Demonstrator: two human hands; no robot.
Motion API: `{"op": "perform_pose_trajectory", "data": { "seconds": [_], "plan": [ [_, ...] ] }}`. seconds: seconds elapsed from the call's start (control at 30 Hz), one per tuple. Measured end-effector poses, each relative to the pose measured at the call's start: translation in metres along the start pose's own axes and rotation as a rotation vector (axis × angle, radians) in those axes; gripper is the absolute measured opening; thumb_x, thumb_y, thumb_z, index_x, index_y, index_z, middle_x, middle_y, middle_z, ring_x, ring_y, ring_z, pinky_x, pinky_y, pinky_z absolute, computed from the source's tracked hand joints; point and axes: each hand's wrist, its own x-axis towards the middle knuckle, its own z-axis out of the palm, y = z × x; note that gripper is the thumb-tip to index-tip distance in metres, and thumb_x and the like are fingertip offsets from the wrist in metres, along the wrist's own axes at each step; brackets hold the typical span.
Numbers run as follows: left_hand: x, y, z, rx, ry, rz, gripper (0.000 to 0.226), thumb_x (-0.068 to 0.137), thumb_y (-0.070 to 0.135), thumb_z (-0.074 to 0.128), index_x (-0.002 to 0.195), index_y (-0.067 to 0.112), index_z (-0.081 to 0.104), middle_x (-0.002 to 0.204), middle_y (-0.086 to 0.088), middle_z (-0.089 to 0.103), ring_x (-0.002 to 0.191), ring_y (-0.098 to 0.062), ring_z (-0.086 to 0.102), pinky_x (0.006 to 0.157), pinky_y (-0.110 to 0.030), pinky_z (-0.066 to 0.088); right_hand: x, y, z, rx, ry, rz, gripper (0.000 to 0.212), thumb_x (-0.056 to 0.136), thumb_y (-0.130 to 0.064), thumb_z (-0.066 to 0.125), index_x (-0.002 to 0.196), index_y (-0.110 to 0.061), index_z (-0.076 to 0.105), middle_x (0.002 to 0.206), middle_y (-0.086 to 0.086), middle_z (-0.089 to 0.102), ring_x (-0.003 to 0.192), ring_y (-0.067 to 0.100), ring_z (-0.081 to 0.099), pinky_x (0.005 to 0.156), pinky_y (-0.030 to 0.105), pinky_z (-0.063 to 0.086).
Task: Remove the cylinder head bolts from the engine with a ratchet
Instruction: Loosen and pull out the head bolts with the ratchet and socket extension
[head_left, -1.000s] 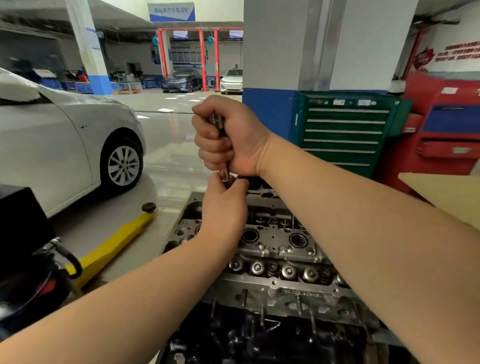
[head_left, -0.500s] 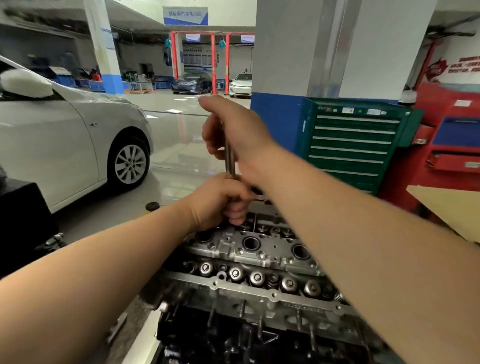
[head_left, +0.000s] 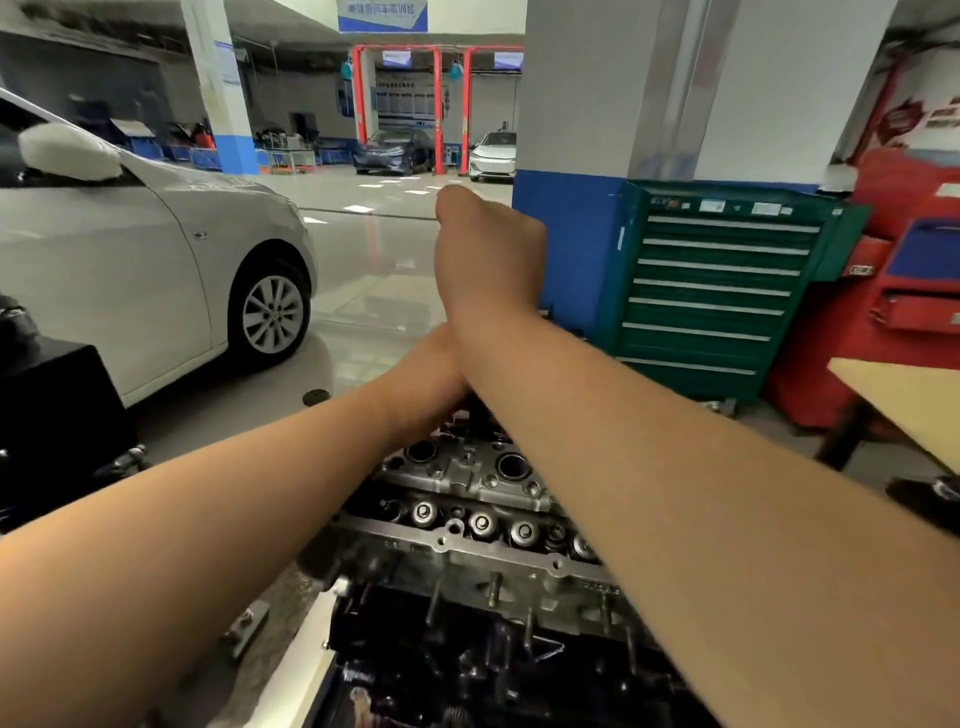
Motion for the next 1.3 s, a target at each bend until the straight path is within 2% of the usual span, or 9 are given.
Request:
{"op": "perform_pose_trajectory", "data": {
  "seconds": [0.13,0.2,0.27,0.4,0.5,0.63,0.77,1.13,1.3],
  "plan": [
    [-0.005,-0.006,0.011,0.174,0.344,0.02,0.031,0.091,-0.004,0.055,0.064,0.01,0.047,0.045,0.008,0.057,0.049,-0.005,0.053,0.051,-0.015,0.041,-0.009,-0.003,-0.004,0.001,-0.109,-0.057,0.04,0.089,-0.043,0.068,0.06,-0.02,0.055,0.048,-0.011,0.048,0.06,0.02,0.048,0.059,0.034,0.038],
    [-0.007,-0.005,0.02,-0.023,0.396,0.083,0.013,0.089,0.009,0.064,0.085,-0.002,0.058,0.063,-0.001,0.067,0.055,0.0,0.061,0.05,-0.013,0.046,-0.007,-0.002,-0.023,-0.005,-0.247,-0.162,0.044,0.091,-0.062,0.064,0.09,-0.018,0.067,0.077,-0.01,0.063,0.074,0.006,0.061,0.07,0.031,0.045],
    [-0.006,-0.004,0.029,-0.201,0.403,0.099,0.032,0.093,0.025,0.07,0.095,-0.004,0.058,0.072,-0.008,0.069,0.064,-0.011,0.066,0.057,-0.019,0.053,-0.002,0.008,-0.062,-0.011,-0.284,-0.276,0.046,0.092,-0.069,0.052,0.1,-0.026,0.066,0.091,-0.01,0.066,0.084,-0.004,0.062,0.079,0.028,0.045],
    [-0.004,-0.009,0.04,-0.222,0.435,0.105,0.029,0.101,0.036,0.063,0.088,0.012,0.054,0.062,-0.005,0.056,0.059,-0.018,0.053,0.055,-0.022,0.048,0.017,0.051,-0.179,-0.709,-0.031,-0.464,0.029,0.095,-0.054,0.057,0.105,-0.027,0.063,0.102,-0.009,0.066,0.104,0.018,0.06,0.094,0.045,0.05],
    [-0.004,-0.012,0.043,-0.24,0.462,0.125,0.032,0.101,0.035,0.061,0.087,0.009,0.05,0.064,-0.007,0.05,0.058,-0.019,0.046,0.05,-0.018,0.044,0.026,0.087,-0.29,-1.322,0.114,-0.276,0.027,0.097,-0.041,0.056,0.117,-0.025,0.063,0.118,0.0,0.066,0.115,0.028,0.057,0.097,0.046,0.046],
    [-0.004,-0.012,0.042,-0.226,0.463,0.142,0.031,0.1,0.035,0.062,0.086,0.009,0.051,0.063,-0.006,0.052,0.058,-0.02,0.049,0.049,-0.016,0.043,0.017,0.122,-0.4,-1.617,0.22,0.192,0.046,0.095,-0.053,0.055,0.13,-0.024,0.058,0.132,0.009,0.061,0.122,0.035,0.055,0.096,0.046,0.048],
    [-0.005,-0.014,0.043,-0.228,0.485,0.133,0.042,0.1,0.037,0.062,0.091,-0.002,0.05,0.062,-0.002,0.054,0.059,-0.019,0.051,0.046,-0.015,0.042,0.006,0.149,-0.439,-1.43,0.147,0.492,0.055,0.094,-0.053,0.063,0.129,-0.011,0.058,0.125,0.017,0.065,0.112,0.039,0.062,0.094,0.044,0.054],
    [-0.006,-0.013,0.043,-0.209,0.478,0.16,0.044,0.101,0.037,0.06,0.094,-0.005,0.05,0.059,0.001,0.053,0.058,-0.019,0.05,0.043,-0.015,0.04,-0.009,0.164,-0.443,-1.477,0.209,0.263,0.021,0.101,-0.026,0.062,0.116,-0.011,0.058,0.107,0.017,0.069,0.093,0.037,0.063,0.073,0.038,0.047],
    [-0.005,-0.015,0.043,-0.22,0.446,0.165,0.045,0.101,0.038,0.06,0.089,-0.003,0.047,0.059,0.0,0.052,0.056,-0.017,0.049,0.046,-0.017,0.041,0.008,0.083,-0.371,-0.793,0.191,0.13,0.025,0.106,-0.022,0.056,0.12,-0.006,0.069,0.093,0.007,0.072,0.071,0.021,0.059,0.063,0.035,0.047]
  ]
}}
